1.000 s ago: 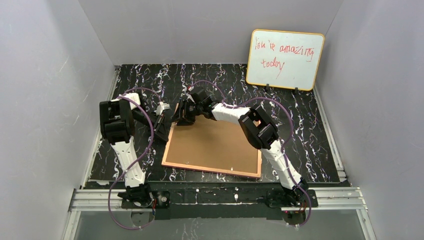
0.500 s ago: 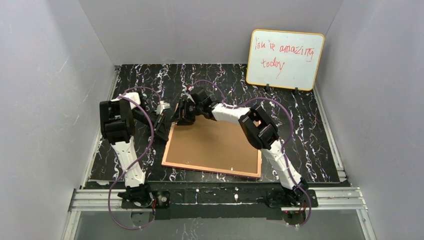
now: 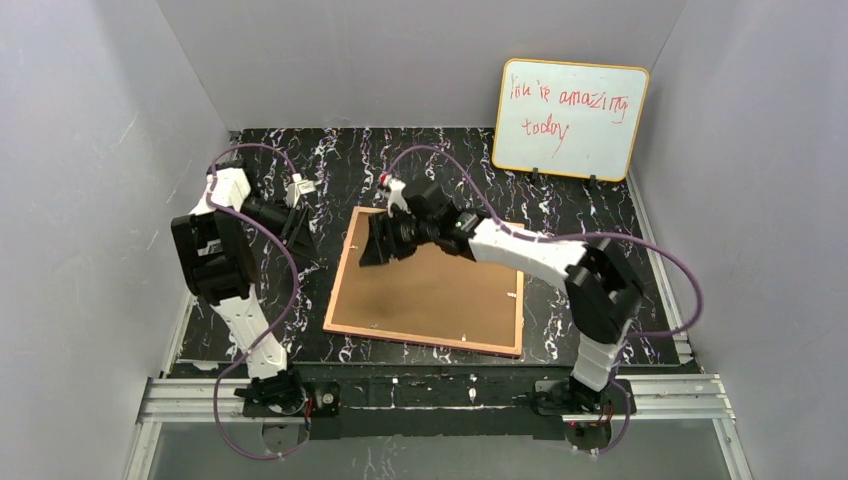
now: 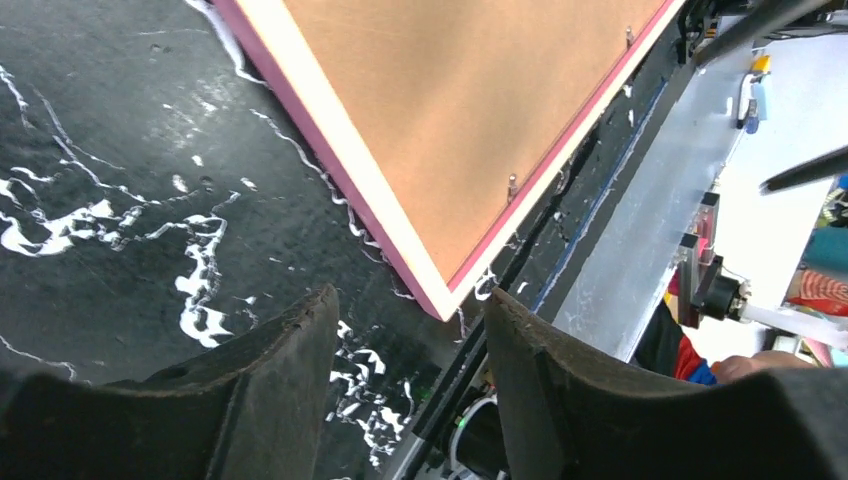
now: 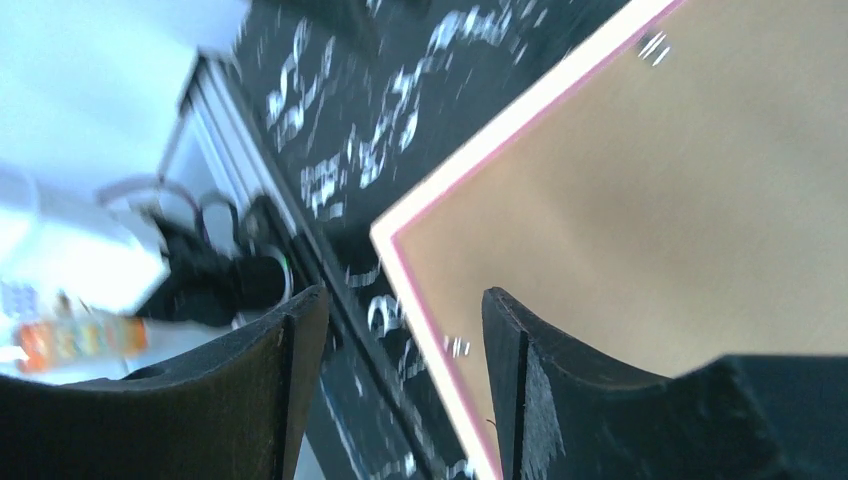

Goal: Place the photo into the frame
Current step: Install the photo frame at the center of the board, then turn over the photo frame at the center of the board.

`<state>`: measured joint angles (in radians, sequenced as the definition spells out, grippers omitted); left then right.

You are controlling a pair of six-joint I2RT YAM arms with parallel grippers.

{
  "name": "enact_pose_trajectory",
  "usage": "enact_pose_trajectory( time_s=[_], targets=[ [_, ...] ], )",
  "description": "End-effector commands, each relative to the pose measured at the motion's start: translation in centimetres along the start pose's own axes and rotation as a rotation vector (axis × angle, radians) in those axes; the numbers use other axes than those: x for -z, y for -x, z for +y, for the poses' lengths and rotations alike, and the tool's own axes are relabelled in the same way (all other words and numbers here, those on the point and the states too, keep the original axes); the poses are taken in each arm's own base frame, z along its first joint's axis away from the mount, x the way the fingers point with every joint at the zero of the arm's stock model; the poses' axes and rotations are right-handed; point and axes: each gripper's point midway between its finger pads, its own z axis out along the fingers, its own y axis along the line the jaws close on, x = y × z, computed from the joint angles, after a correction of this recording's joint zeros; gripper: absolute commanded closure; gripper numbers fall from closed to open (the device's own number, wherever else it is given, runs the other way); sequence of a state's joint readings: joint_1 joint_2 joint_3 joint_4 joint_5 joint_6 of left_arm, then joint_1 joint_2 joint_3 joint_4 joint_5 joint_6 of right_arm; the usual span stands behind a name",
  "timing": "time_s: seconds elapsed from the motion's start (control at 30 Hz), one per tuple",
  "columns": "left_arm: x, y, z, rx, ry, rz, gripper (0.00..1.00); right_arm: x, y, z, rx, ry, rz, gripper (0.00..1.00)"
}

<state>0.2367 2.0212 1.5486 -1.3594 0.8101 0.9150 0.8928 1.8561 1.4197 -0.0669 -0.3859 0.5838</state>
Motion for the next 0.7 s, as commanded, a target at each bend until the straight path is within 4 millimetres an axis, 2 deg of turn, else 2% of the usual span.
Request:
enact_pose_trajectory(
  time_s=[0.0,0.03,0.07,0.2,0.3,0.4,0.67],
  targets=[
    [1.4,-0.9,-3.7,-0.074,0.002,0.002,0.24,2.2,-8.9,-0.6,0.189,-0.128,0.181,0.33],
    [1.5,-1.1,-3.9,-0.085,0.012,0.005,0.05,2.7,-10.0,-0.7,0.208,-0.151,0.194,0.33],
    [1.8,-1.3,-4.2,-0.101,0.027,0.006,0.02,3.2,-10.9,-0.7,0.231,-0.17,0.204,0.33],
    [3.0,-2.0,-5.0,-0.157,0.103,0.023,0.02,4.3,-13.5,0.0,0.317,-0.222,0.229,0.34],
    [4.0,-2.4,-5.7,-0.182,0.176,0.025,0.02,4.4,-15.1,0.5,0.369,-0.237,0.255,0.34],
    [4.7,-2.8,-5.4,-0.178,0.258,0.023,0.02,4.3,-16.5,0.7,0.417,-0.258,0.289,0.35],
    [7.1,-2.2,-4.1,-0.173,0.497,-0.062,0.02,4.2,-18.1,-0.7,0.515,-0.345,0.325,0.39]
  ],
)
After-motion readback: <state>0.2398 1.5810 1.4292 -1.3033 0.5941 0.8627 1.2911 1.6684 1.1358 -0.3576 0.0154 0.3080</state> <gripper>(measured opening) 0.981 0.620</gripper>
